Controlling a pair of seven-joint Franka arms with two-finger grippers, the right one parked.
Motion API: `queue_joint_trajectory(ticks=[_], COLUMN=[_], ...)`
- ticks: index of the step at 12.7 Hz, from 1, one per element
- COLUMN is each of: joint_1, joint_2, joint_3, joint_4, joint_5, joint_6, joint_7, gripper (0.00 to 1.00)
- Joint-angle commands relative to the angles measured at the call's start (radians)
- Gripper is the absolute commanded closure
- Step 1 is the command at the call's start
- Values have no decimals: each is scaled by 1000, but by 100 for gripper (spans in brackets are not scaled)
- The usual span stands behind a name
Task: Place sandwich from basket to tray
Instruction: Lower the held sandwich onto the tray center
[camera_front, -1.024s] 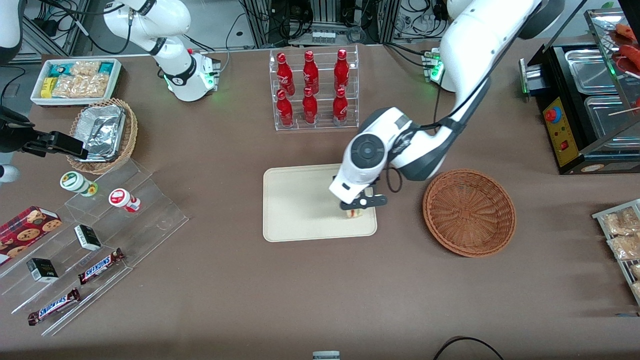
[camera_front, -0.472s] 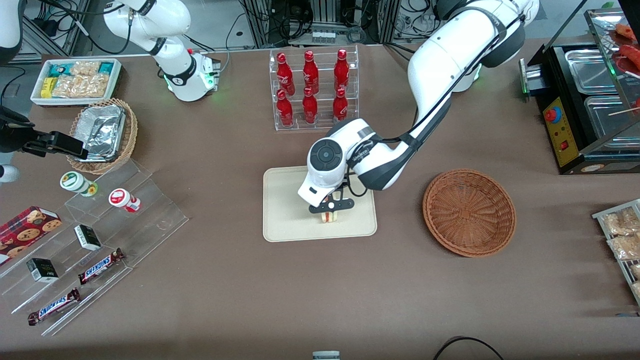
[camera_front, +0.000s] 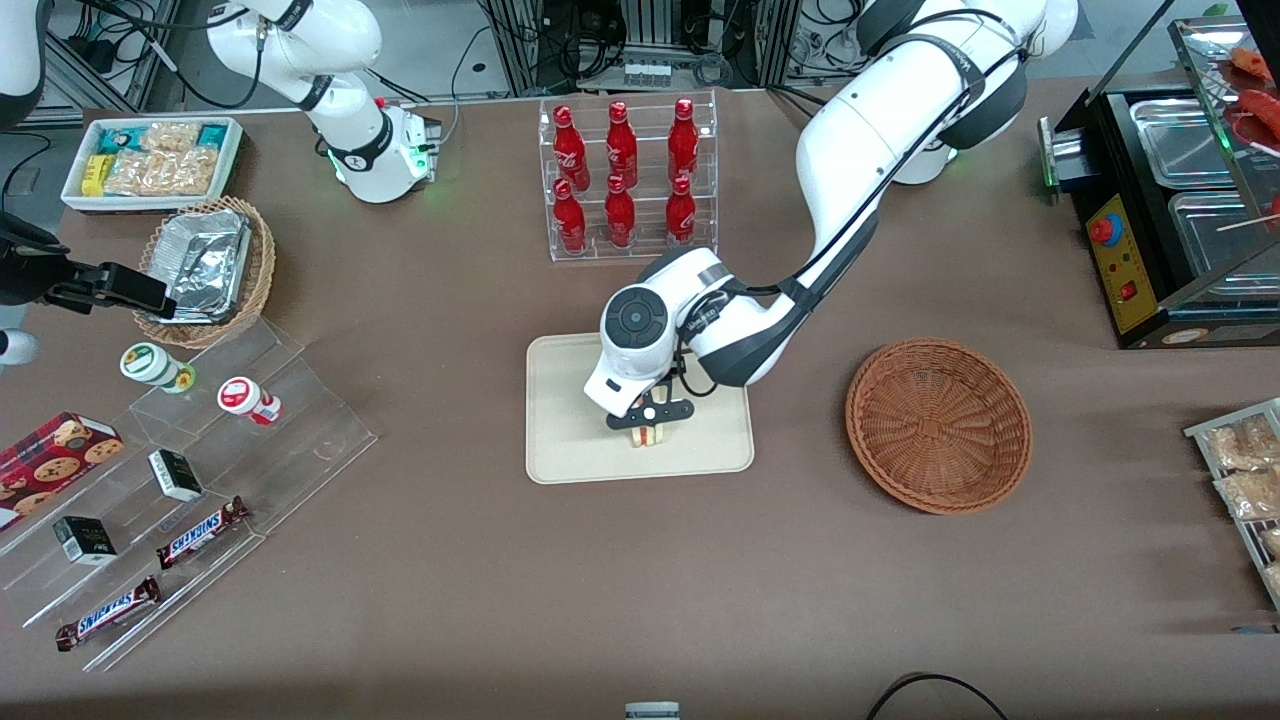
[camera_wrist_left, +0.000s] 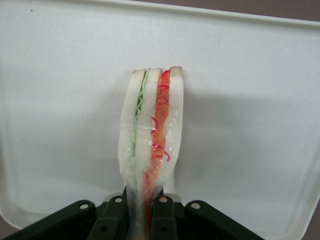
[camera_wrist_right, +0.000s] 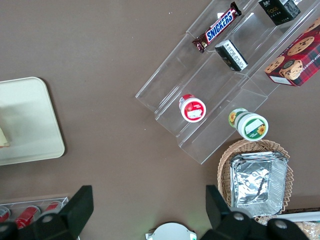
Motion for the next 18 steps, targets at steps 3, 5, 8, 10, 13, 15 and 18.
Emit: queue_joint_trajectory(ticks=[3, 5, 8, 10, 13, 15, 18], joint_1=[-21, -21, -10, -9, -6, -4, 3], joint_2=[23, 23, 17, 0, -35, -81, -151], joint_3=[11, 11, 11, 11, 11, 9, 8], joint_4=[39, 39, 40, 40, 40, 40, 40], joint_5=[18, 19, 18, 19, 18, 15, 5], joint_6=[7, 7, 7, -2, -35, -95, -144], joint_7=[-49, -49, -41, -46, -44, -38, -34], gripper=[68, 0, 0, 0, 0, 0, 0])
